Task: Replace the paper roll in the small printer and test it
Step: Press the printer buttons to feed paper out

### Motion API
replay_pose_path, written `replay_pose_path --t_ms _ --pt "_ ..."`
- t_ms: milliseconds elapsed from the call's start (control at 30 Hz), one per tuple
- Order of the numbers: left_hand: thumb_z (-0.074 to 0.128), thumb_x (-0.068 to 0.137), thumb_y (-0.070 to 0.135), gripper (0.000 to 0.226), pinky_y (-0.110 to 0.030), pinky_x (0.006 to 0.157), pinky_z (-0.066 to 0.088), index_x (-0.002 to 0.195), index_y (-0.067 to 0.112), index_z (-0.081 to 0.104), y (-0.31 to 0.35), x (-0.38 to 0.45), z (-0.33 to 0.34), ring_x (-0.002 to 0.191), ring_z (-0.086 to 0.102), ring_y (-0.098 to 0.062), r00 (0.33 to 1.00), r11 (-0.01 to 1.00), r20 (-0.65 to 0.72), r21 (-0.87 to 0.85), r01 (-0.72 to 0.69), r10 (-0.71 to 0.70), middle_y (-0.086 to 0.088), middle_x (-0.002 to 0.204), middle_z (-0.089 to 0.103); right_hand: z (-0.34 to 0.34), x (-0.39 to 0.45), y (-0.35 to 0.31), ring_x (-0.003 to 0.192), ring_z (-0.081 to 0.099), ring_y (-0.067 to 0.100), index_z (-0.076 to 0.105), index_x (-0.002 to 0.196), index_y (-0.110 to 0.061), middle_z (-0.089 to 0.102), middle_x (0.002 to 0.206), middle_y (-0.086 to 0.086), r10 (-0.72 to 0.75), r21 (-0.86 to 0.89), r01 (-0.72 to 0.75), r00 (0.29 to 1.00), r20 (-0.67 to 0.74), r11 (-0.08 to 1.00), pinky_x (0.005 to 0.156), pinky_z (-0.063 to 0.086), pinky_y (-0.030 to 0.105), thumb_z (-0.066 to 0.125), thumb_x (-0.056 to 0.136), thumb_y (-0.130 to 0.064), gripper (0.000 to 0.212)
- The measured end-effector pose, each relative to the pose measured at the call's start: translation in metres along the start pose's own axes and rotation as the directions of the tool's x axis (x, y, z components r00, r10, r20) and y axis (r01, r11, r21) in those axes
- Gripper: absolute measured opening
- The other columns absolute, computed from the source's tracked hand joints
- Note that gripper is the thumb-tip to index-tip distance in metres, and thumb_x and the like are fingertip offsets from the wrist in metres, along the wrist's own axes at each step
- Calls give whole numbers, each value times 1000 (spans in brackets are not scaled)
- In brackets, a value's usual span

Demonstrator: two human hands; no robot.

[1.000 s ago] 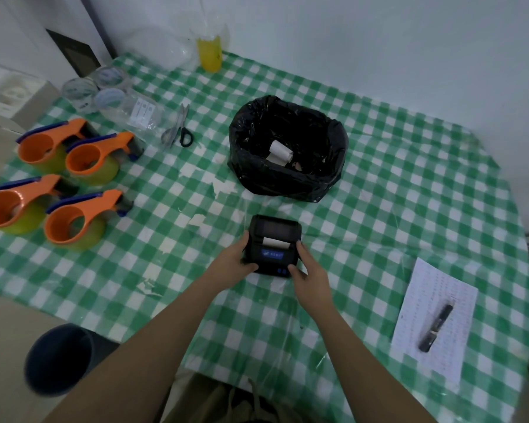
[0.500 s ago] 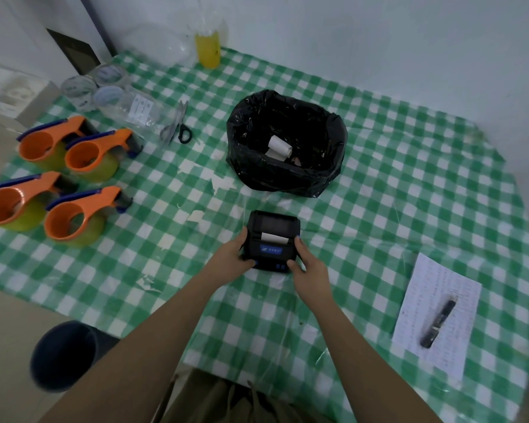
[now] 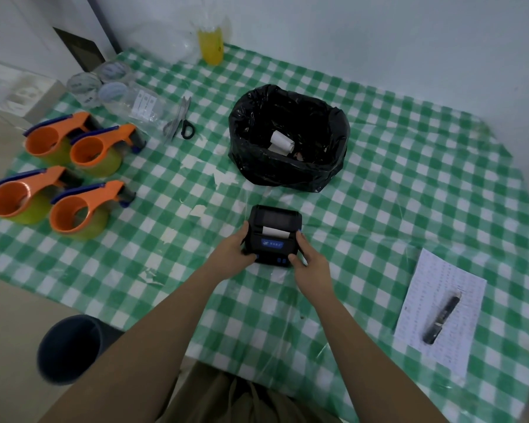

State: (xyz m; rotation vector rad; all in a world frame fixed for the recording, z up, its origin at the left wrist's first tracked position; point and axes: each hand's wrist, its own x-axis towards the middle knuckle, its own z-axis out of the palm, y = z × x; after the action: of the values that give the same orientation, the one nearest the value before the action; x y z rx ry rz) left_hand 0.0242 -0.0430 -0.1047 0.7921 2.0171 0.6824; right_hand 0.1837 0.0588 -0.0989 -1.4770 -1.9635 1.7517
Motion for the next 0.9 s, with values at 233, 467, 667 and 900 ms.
replay_pose_path --t_ms 233,467,667,900 --pt "62 84 12 86 -46 99 46 149 14 6 3 -2 0 123 51 -34 1000 1000 5 15 6 -6 -16 139 49 1 1 4 137 39 22 35 141 -29 39 150 4 0 4 0 1000 -2 1000 112 36 42 54 92 -6 57" --pt "61 85 8 84 -42 101 45 148 12 6 7 -4 0 127 48 -29 1000 1000 5 10 2 -2 -15 141 47 1 1 4 136 41 23 35 141 -28 40 149 5 -6 -14 5 1000 -5 1000 111 37 37 54 92 -6 57" --pt "62 85 11 85 -43 99 46 148 13 5 4 -2 0 110 54 -22 1000 1000 5 28 -6 5 -15 141 47 2 0 5 137 38 23 34 142 -26 36 151 4 -26 -31 26 1000 -9 999 112 36 38 53 93 -5 57" --pt "60 86 9 84 -41 100 44 148 13 4 5 -4 0 126 49 -30 1000 1000 12 10 10 -10 -14 143 44 3 1 4 136 40 23 33 142 -27 36 151 4 -36 -38 35 999 -17 999 111 37 41 52 93 -6 57"
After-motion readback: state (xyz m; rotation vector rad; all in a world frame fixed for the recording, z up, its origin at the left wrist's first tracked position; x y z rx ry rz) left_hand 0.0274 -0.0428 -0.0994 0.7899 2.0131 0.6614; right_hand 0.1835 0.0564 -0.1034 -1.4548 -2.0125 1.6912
